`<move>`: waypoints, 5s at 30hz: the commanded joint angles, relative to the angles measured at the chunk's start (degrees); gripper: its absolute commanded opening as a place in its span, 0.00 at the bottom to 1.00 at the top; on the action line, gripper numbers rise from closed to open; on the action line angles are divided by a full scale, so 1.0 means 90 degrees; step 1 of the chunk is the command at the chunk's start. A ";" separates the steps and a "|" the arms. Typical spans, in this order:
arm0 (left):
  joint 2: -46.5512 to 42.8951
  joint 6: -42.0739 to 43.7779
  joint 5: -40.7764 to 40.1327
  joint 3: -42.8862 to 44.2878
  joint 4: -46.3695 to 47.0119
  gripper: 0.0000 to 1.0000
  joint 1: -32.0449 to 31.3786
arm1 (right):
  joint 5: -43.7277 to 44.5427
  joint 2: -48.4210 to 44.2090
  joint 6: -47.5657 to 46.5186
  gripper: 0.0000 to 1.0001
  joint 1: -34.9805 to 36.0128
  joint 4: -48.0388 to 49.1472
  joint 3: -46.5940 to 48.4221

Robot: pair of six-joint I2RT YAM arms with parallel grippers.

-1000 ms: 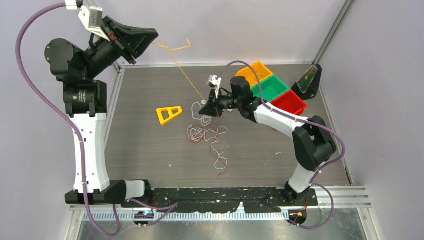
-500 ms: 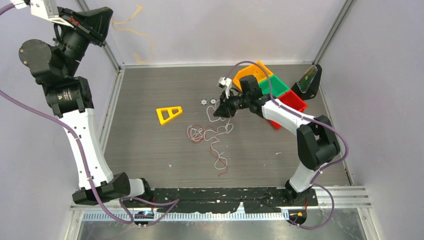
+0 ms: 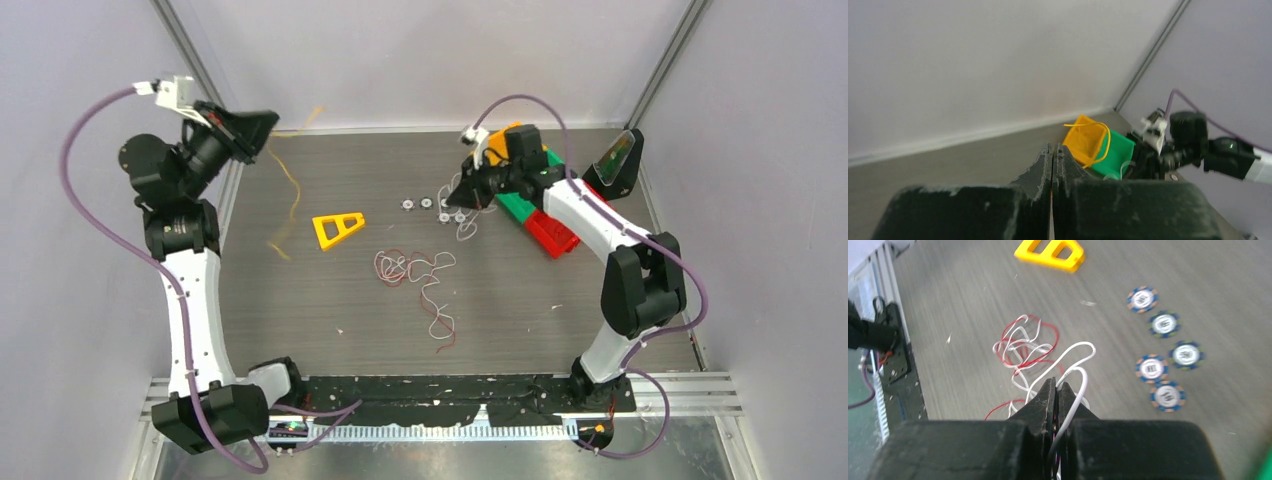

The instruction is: Untangle the cables

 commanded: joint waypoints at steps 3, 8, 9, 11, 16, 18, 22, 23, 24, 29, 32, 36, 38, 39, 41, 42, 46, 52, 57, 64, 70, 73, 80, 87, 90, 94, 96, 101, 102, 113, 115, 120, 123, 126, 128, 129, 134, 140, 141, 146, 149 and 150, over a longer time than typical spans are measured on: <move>-0.0706 0.1338 0.0535 -0.0820 -0.0573 0.00 -0.0524 | -0.0150 -0.0265 -0.0449 0.07 -0.0807 -0.0827 0.1241; -0.0851 0.1966 0.0492 -0.0973 -0.0965 0.00 -0.0908 | -0.0054 0.0170 -0.1316 0.10 -0.1501 -0.1483 0.2258; -0.0840 0.1962 0.0479 -0.0990 -0.0968 0.00 -0.0941 | 0.0060 0.0372 -0.1391 0.10 -0.1569 -0.1596 0.2404; -0.0811 0.1966 0.0475 -0.1011 -0.0966 0.00 -0.0990 | 0.0121 0.0746 -0.1594 0.10 -0.1830 -0.1826 0.2878; -0.0770 0.1975 0.0492 -0.1072 -0.1015 0.00 -0.1060 | 0.0133 0.1676 -0.2346 0.09 -0.2132 -0.2340 0.3967; -0.0757 0.1996 0.0492 -0.1084 -0.1069 0.00 -0.1075 | 0.0185 0.1971 -0.2835 0.09 -0.2222 -0.2715 0.4258; -0.0745 0.2059 0.0499 -0.1057 -0.1229 0.00 -0.1096 | 0.0385 0.2512 -0.3821 0.09 -0.2329 -0.3343 0.4809; -0.0747 0.2104 0.0501 -0.1047 -0.1279 0.00 -0.1100 | 0.0440 0.2585 -0.4130 0.09 -0.2344 -0.3436 0.4928; -0.0728 0.2142 0.0495 -0.1025 -0.1346 0.00 -0.1108 | 0.0550 0.2714 -0.4268 0.08 -0.2351 -0.3601 0.4969; -0.0672 0.2248 0.0480 -0.0971 -0.1580 0.00 -0.1110 | 0.0965 0.3112 -0.5110 0.08 -0.2341 -0.4011 0.5020; -0.0648 0.2278 0.0482 -0.0939 -0.1641 0.00 -0.1100 | 0.1316 0.3263 -0.5358 0.09 -0.2341 -0.4100 0.5003; -0.0560 0.2270 0.0550 -0.0807 -0.1739 0.00 -0.1119 | 0.1706 0.3319 -0.5385 0.36 -0.2344 -0.4176 0.5040; -0.0535 0.2284 0.0579 -0.0784 -0.1740 0.00 -0.1141 | 0.1762 0.3263 -0.5291 0.52 -0.2346 -0.4235 0.5132; -0.0525 0.2294 0.0606 -0.0769 -0.1740 0.00 -0.1166 | 0.1757 0.3174 -0.5254 0.58 -0.2343 -0.4262 0.5159; -0.0500 0.2316 0.0653 -0.0740 -0.1747 0.00 -0.1201 | 0.1629 0.2967 -0.5135 0.65 -0.2349 -0.4310 0.5219; -0.0485 0.2315 0.0671 -0.0725 -0.1749 0.00 -0.1223 | 0.1491 0.2872 -0.5015 0.68 -0.2349 -0.4310 0.5230; -0.0482 0.2357 0.0681 -0.0688 -0.1759 0.00 -0.1404 | 0.0942 0.2172 -0.4460 0.82 -0.2348 -0.4320 0.5221; -0.0339 0.2201 0.0526 -0.0379 -0.1764 0.00 -0.2050 | -0.0405 0.1199 -0.2792 0.97 -0.2127 -0.3809 0.4855; 0.0180 0.1022 0.0684 0.0144 -0.1093 0.00 -0.2455 | -0.1176 -0.0527 0.0541 1.00 -0.0946 0.0339 0.2388; 0.0602 -0.0833 0.0925 -0.0003 0.0759 0.00 -0.2504 | -0.0886 -0.0960 0.2238 0.97 0.0483 0.3048 0.1269; 0.0727 -0.1296 0.0997 0.0042 0.1195 0.00 -0.2532 | -0.0550 -0.0358 0.2011 0.97 0.1308 0.3633 0.1318; 0.0705 -0.1304 0.1011 0.0037 0.1195 0.00 -0.2526 | -0.0445 -0.0090 0.2064 0.91 0.1521 0.3752 0.1418; 0.0605 -0.1324 0.1057 0.0046 0.1229 0.00 -0.2466 | -0.0165 0.0345 0.2012 0.59 0.1618 0.3748 0.1584; 0.0556 -0.1119 0.1676 0.0038 0.1317 0.00 -0.2086 | -0.0211 0.0287 0.2294 0.06 0.1416 0.3715 0.1769; 0.0394 0.0067 0.2183 -0.0183 0.0538 0.00 -0.1850 | -0.0340 0.0197 0.3099 0.05 0.1005 0.3884 0.1819; 0.0098 0.2579 0.1787 -0.0577 -0.1516 0.00 -0.2084 | -0.0540 0.0013 0.4177 0.05 0.0653 0.4482 0.1825; 0.0113 0.3218 0.1094 -0.0720 -0.1901 0.00 -0.2492 | -0.0704 -0.0009 0.4807 0.05 0.0634 0.4853 0.1876; 0.0616 0.3849 0.0180 -0.0570 -0.2084 0.00 -0.3257 | -0.1011 0.0208 0.6508 0.05 0.0638 0.6072 0.2245; 0.0707 0.3811 0.0043 -0.0567 -0.2018 0.00 -0.3348 | -0.1036 0.0222 0.6775 0.05 0.0634 0.6140 0.2317; 0.0886 0.2967 -0.0637 -0.0812 -0.1173 0.08 -0.3979 | -0.0820 0.0197 0.7491 0.05 0.0451 0.6495 0.2473; 0.0602 0.2786 -0.0447 -0.1036 -0.0855 0.40 -0.3835 | -0.0828 0.0189 0.7269 0.05 0.0291 0.6286 0.2437; 0.0131 0.2749 -0.0258 -0.1129 -0.1046 0.73 -0.3309 | -0.0967 0.0157 0.6032 0.05 -0.0240 0.5342 0.2317; 0.0111 0.2739 -0.0177 -0.1020 -0.1386 0.78 -0.2932 | -0.1063 0.0337 0.5281 0.05 -0.0560 0.4643 0.2420; 0.0118 0.2631 -0.0059 -0.1040 -0.1573 0.82 -0.2562 | -0.1173 0.0780 0.4353 0.06 -0.0802 0.3797 0.2735; 0.0139 0.2524 0.0045 -0.1106 -0.1590 0.84 -0.2365 | -0.1137 0.1100 0.3730 0.05 -0.0981 0.3240 0.3175; 0.0149 0.2500 0.0071 -0.1116 -0.1634 0.85 -0.2328 | -0.1109 0.1210 0.3326 0.05 -0.1099 0.2887 0.3287; 0.0178 0.2455 0.0153 -0.1160 -0.1780 0.90 -0.2293 | -0.0788 0.2082 0.2159 0.06 -0.1572 0.1973 0.4102; 0.0166 0.2651 0.0121 -0.1182 -0.2008 0.99 -0.2235 | -0.0465 0.2717 0.1182 0.05 -0.1917 0.1332 0.4388; 0.0168 0.2680 0.0119 -0.1191 -0.2059 1.00 -0.2217 | -0.0431 0.2803 0.1080 0.05 -0.1938 0.1263 0.4386; 0.0189 0.2739 0.0127 -0.1229 -0.2173 1.00 -0.2130 | -0.0231 0.3014 0.0726 0.06 -0.2032 0.1082 0.4426; 0.0240 0.2739 0.0129 -0.1238 -0.2194 1.00 -0.2085 | 0.0051 0.3167 0.0304 0.06 -0.2085 0.0848 0.4533; 0.0255 0.2739 0.0135 -0.1231 -0.2205 1.00 -0.2073 | 0.0213 0.3211 0.0200 0.05 -0.2118 0.0724 0.4610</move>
